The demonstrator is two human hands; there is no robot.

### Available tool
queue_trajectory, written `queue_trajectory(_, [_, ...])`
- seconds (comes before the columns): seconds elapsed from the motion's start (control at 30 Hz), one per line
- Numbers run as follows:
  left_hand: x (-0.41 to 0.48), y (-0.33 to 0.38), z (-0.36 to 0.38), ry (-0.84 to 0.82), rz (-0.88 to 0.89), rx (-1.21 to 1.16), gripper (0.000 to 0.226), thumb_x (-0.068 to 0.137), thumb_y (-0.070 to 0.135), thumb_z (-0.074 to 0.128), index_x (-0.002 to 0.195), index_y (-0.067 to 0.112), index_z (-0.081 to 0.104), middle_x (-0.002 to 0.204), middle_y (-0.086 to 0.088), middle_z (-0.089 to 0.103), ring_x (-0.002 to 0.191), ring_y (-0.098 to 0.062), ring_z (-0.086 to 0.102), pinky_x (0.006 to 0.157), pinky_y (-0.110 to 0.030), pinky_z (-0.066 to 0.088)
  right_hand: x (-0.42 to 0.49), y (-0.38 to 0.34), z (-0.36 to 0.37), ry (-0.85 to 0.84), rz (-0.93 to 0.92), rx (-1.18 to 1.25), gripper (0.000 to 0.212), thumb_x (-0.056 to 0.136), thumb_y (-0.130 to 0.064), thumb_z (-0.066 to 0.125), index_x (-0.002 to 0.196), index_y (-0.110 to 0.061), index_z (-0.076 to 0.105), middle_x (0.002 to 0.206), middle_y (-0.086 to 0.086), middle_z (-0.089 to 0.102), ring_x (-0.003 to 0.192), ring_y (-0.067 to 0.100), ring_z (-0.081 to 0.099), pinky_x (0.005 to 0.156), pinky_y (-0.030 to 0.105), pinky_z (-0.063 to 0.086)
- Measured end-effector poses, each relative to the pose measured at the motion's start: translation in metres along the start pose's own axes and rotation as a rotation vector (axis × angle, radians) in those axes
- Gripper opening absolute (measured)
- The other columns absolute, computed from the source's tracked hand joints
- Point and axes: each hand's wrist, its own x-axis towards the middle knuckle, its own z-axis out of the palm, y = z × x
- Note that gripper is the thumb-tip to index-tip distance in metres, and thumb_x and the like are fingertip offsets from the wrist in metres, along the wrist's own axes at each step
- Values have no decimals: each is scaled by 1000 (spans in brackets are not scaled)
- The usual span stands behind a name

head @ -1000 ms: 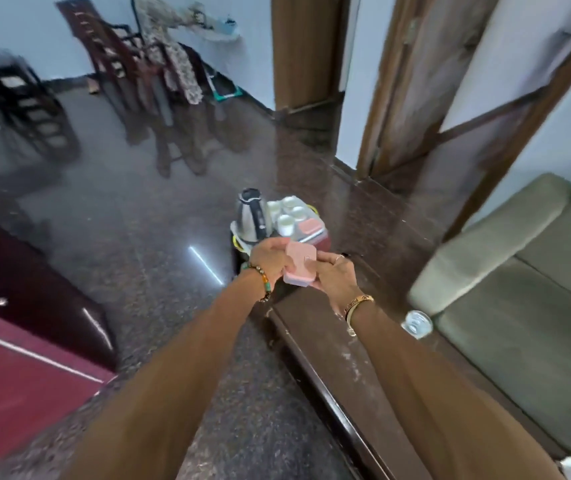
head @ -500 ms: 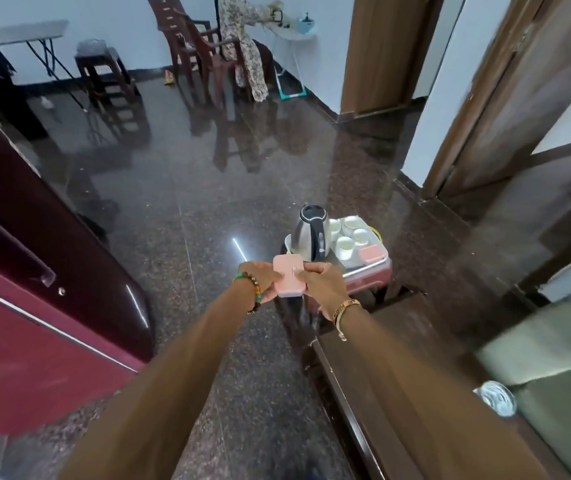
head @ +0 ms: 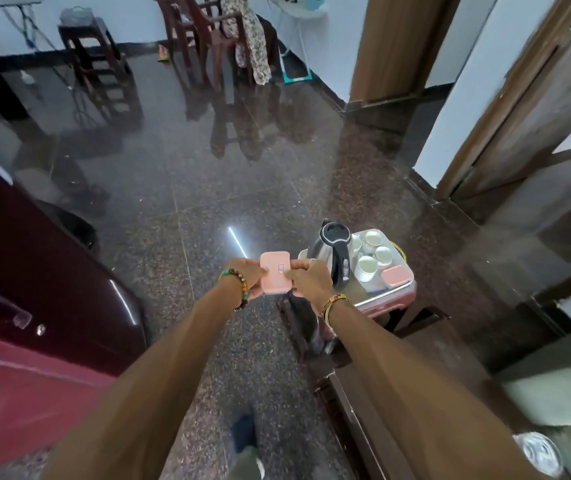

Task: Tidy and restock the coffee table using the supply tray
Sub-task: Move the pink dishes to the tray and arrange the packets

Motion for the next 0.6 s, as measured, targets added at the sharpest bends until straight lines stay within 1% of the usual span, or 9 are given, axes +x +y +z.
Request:
queue_trajectory(0.07, [23,21,-5,-38,-6,46,26,95,3,52,120,8,57,122,-14,63,110,-26,62,75,-33,50,16,-10,9,33,5,6,26,84,-1,63,107,-8,73,93,8,74,70,17,67,53,25,51])
queue_trajectory(0.13, [39,46,-6,-61,5,59,17,95,4,52,109,11,58,125,-14,63,104,-23,61,67,-32,52,33,-25,12,67,13,38,25,85,2,62,106,-6,73,89,12,72,69,22,63,53,27,46])
queue_trajectory(0.2, [48,74,-1,-105,18,87,15,95,4,52,106,13,58,126,-14,62,101,-22,60,61,-30,52,48,-40,8,130,-1,59,25,85,3,62,104,-7,74,85,10,72,65,20,61,50,26,45])
queue_trajectory(0.27, [56,98,10,-159,45,96,21,96,5,52,115,11,57,128,-15,61,111,-26,61,68,-32,52,60,-53,-2,207,-9,70,26,84,2,63,105,-9,75,86,6,74,69,17,64,59,29,52])
queue_trajectory(0.33, [64,118,26,-220,64,80,31,94,3,53,125,8,54,130,-18,59,119,-30,58,77,-35,50,72,-64,-18,282,-10,111,27,84,1,63,107,-9,75,95,9,76,81,21,69,76,35,58])
queue_trajectory(0.37, [69,127,37,-242,75,74,34,93,1,55,127,8,53,130,-19,59,120,-31,58,78,-36,50,78,-67,-27,314,-13,120,27,85,0,64,107,-10,75,98,11,77,85,22,70,81,37,59])
queue_trajectory(0.47, [81,143,72,-298,120,85,36,90,-3,58,125,6,55,129,-19,59,115,-30,60,75,-35,50,94,-69,-57,409,-4,130,25,82,-4,65,100,-17,75,95,7,77,87,23,71,77,36,60])
queue_trajectory(0.53, [88,146,101,-346,122,118,36,90,-4,57,126,4,55,128,-20,59,109,-29,60,76,-35,50,104,-63,-80,472,29,142,24,81,-5,65,97,-20,74,96,6,77,93,25,72,82,39,60])
queue_trajectory(0.6, [93,143,128,-395,100,164,38,90,-4,57,127,3,54,129,-21,59,110,-30,59,79,-35,50,108,-51,-101,512,72,143,27,79,-6,64,101,-19,75,97,7,77,93,26,71,86,40,59])
